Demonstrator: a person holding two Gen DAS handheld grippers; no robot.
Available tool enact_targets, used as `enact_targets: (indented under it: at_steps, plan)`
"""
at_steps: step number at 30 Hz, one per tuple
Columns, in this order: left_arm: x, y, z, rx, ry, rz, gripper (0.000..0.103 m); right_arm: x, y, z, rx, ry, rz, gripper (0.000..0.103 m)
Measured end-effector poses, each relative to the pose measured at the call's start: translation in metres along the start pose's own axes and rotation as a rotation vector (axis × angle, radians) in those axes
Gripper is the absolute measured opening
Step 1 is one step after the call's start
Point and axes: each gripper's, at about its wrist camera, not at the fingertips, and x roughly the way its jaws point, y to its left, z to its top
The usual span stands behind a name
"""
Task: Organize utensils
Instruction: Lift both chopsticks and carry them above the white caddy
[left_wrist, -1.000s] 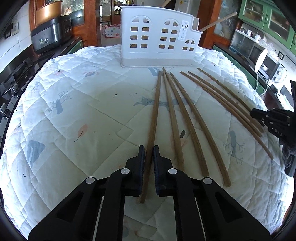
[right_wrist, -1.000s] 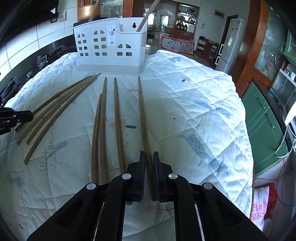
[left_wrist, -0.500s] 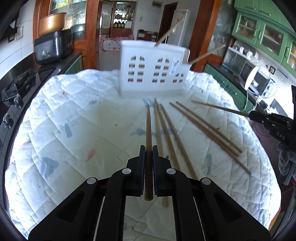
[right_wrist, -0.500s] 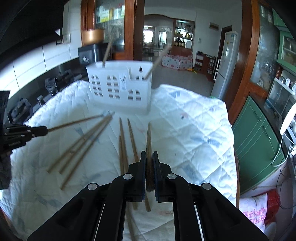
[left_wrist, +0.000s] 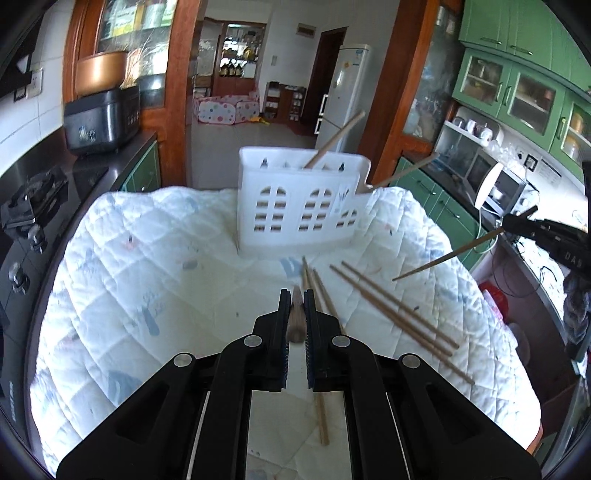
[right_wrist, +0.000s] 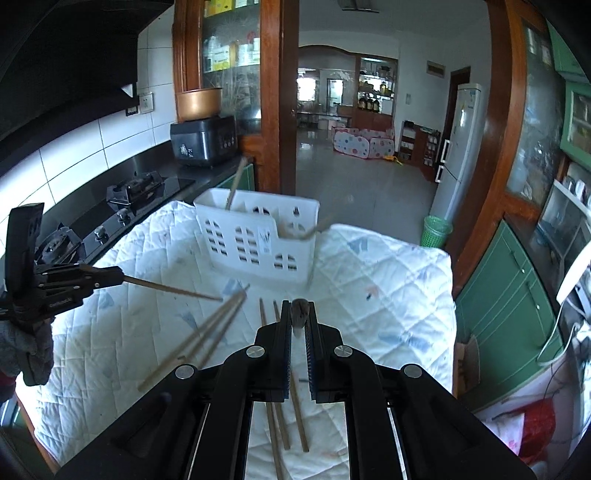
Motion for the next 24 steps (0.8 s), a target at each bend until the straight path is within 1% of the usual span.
enact_targets:
  at_steps: [4,9,12,17,24]
  plan:
    - [-0.001,-0.001,0.02,0.017,-0.005,-0.014,0.006,-0.01,-0.001,0.029,-0.011,-0.02,0.019,0.007]
    - [-0.005,-0.003,0.045,0.041,-0.02,-0.026,0.006,-0.02,-0.005,0.071,-0.01,-0.052,0.065,0.007]
    - [-0.015,-0.003,0.066,0.062,-0.049,-0.029,0.006,-0.023,-0.004,0.095,-0.026,-0.057,0.076,0.007]
    - [-0.04,-0.005,0.108,0.093,-0.125,-0.023,0.006,-0.02,-0.001,0.124,-0.055,-0.071,0.048,0.007]
    - [-0.072,-0.018,0.168,0.133,-0.262,-0.006,0.005,0.002,-0.001,0.147,-0.034,-0.065,0.045,0.007]
